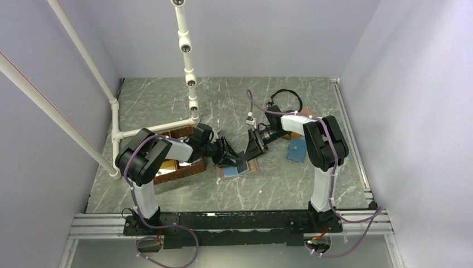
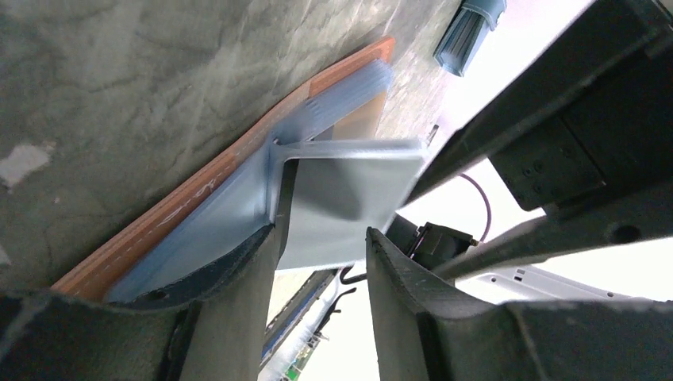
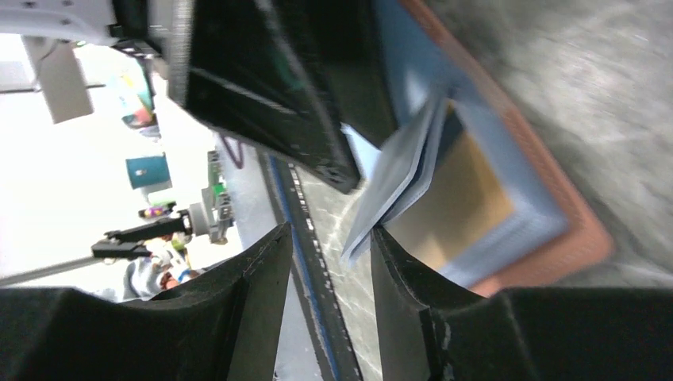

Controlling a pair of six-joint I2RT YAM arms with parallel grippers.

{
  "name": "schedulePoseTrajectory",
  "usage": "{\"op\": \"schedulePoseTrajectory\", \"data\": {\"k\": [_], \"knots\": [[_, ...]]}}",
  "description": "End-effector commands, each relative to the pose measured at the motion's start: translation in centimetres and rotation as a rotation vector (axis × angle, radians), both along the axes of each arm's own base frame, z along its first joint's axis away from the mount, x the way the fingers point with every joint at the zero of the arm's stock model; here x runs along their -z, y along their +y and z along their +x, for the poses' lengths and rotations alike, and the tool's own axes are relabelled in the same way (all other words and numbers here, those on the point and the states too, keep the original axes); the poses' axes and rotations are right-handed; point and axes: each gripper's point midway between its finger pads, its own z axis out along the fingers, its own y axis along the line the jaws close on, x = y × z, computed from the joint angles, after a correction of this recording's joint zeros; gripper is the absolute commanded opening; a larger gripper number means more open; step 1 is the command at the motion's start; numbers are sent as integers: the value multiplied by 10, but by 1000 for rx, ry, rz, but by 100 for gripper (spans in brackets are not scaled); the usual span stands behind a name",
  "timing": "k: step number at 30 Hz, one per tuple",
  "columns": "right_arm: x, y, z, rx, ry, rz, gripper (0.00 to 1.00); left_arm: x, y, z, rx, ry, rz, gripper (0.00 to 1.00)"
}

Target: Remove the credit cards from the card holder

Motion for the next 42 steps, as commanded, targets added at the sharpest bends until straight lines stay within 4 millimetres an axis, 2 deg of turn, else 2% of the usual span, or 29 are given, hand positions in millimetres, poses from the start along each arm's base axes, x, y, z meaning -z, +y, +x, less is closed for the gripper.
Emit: {"op": "schedulePoseTrajectory", "data": {"k": [1,5,8,10,12,13,21,25,29,35,38,42], "knots": [[-41,18,-12,-72,-33,223,45,-4,-1,6,-21,-19,-20,49],[-37,19,-12,-67,-3,210,45,-5,-1,6,-23,-26,-24,49],[-25,22,-14,-73,19,158,45,-7,-1,6,-24,-32,-30,50],[-20,24,-18,-90,33,138,45,-10,-2,7,-25,-41,-42,54],[-20,28,-21,-102,39,142,45,-12,-3,8,-27,-49,-48,96],[-20,29,-22,-104,39,143,45,-13,-3,8,-27,-53,-50,99],[-17,30,-20,-101,29,122,43,-13,-3,7,-26,-53,-53,99],[-8,25,-13,-79,-7,57,42,-10,-2,7,-28,-42,-47,96],[-8,17,-7,-53,-41,33,44,-14,-2,8,-28,-55,-41,96],[-18,13,-1,-36,-81,58,49,-37,-3,17,-14,-103,1,96],[-15,7,5,-11,-76,50,49,-51,-5,21,-5,-133,10,96],[-8,6,4,1,-52,39,52,-56,-9,22,6,-142,-10,88]]}}
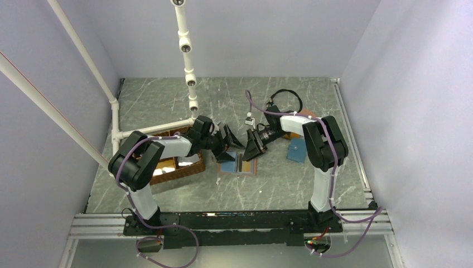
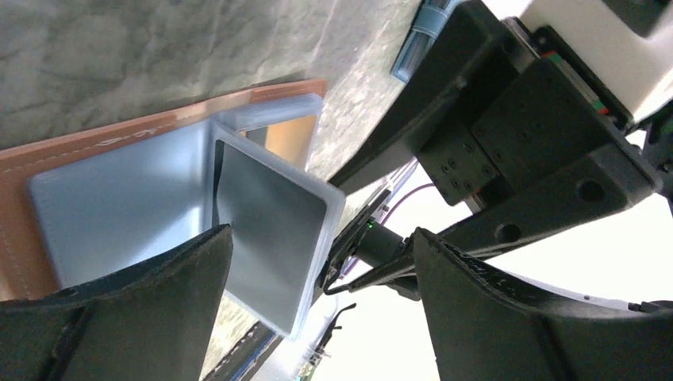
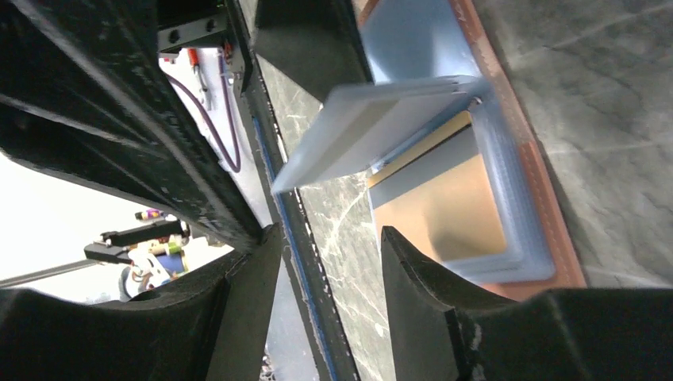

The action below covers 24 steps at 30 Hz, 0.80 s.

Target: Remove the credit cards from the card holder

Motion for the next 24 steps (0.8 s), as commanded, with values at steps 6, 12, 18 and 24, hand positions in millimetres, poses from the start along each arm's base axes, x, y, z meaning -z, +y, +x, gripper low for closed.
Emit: {"op": "schedulePoseTrajectory", "data": {"k": [6,12,18,24], "knots": [[12,-1,5,8,-12,-45,53,-12,-8,-2,32,-34,-34,80],[8,2,2,2,-6,-17,51,-3,-4,-5,34,-17,-7,80],[-15,10,-4,-25,10,106,46,7,-2,-10,45,10,18,87],[-9,11,-5,-27,17,85,40,6,-3,-9,49,4,9,85]]}}
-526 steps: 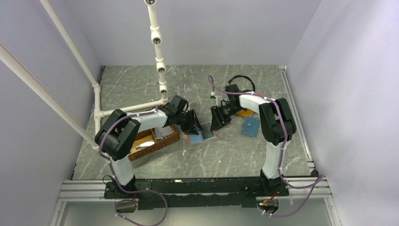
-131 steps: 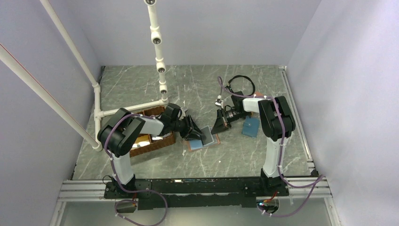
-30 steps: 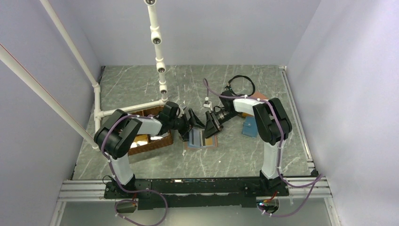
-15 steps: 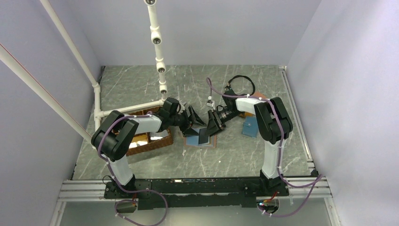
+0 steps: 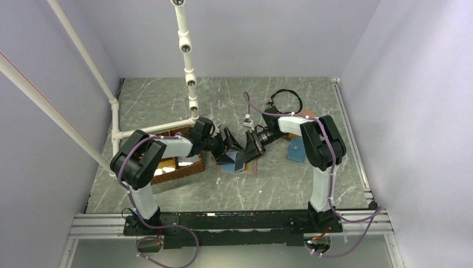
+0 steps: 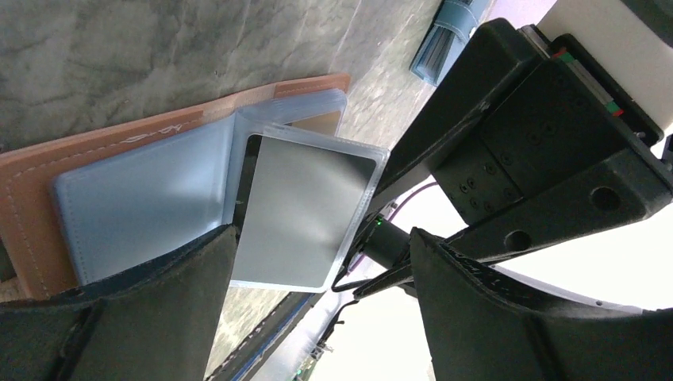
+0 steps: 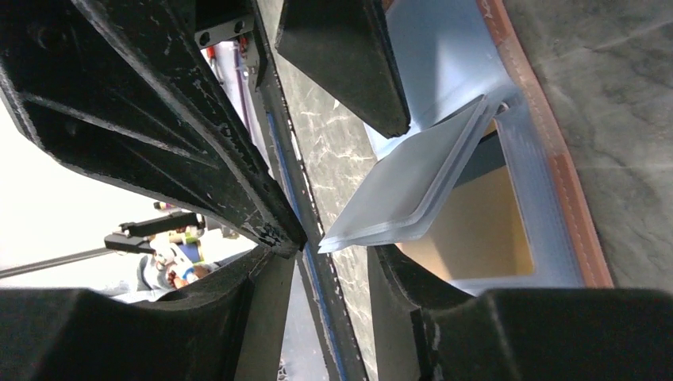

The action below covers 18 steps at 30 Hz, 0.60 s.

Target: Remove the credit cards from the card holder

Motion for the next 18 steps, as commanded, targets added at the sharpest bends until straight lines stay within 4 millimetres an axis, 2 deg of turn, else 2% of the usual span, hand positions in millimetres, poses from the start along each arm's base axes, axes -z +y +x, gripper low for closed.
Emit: {"op": "schedulePoseTrajectory", "data": {"k": [1,7,11,15,18], "knots": [[-11,8,1,-19,-23,66,40,-1,-4,-6,40,-20,-9,84],[-10,9,0,-19,-11,69,32,-2,-4,-6,30,-24,-24,81],[-8,9,0,-17,-6,66,26,-2,-5,-7,30,-17,-39,74],[-6,8,0,-14,-12,50,26,-1,-5,-8,26,-11,-52,66],[2,6,2,-7,-24,5,22,-1,-5,-8,22,-10,-63,62]]}}
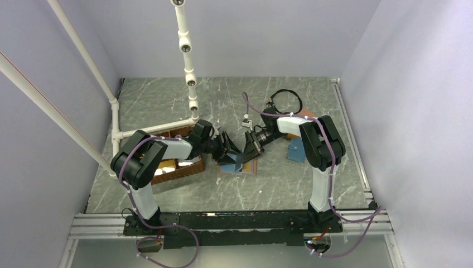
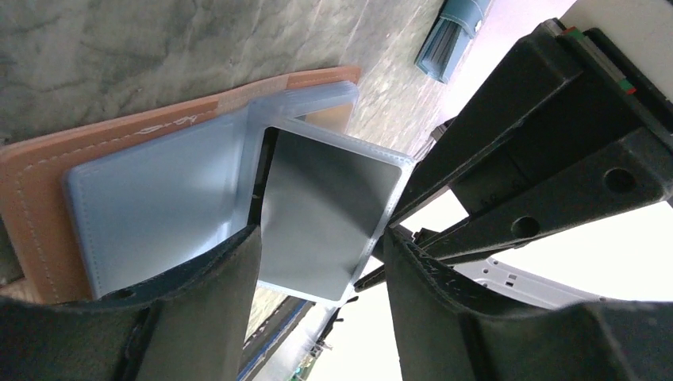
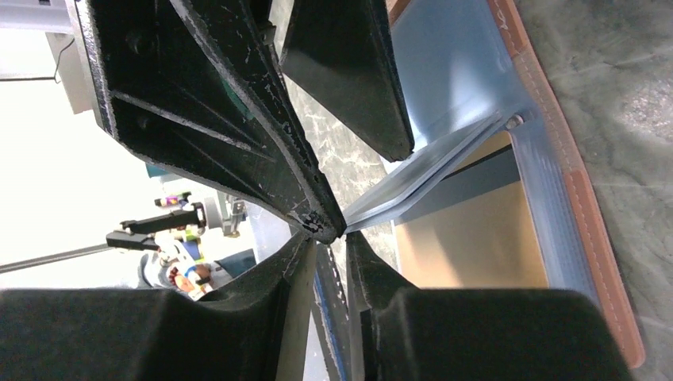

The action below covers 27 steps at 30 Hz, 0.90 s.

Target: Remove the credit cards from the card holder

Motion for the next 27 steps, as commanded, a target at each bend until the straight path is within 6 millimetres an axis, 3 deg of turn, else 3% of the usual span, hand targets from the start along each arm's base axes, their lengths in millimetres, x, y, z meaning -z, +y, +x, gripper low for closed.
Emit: {"op": "schedulePoseTrajectory", "data": {"k": [1,15,27], "knots": [[6,0,4,3,-28,-21,21,-5,-5,-3,18,-12,-47,63],[9,-3,2,-3,-40,-35,27,-5,-2,-4,2,-6,-57,65],[12,-7,3,-2,-50,-53,30,-4,3,-4,-18,2,-72,55]]}}
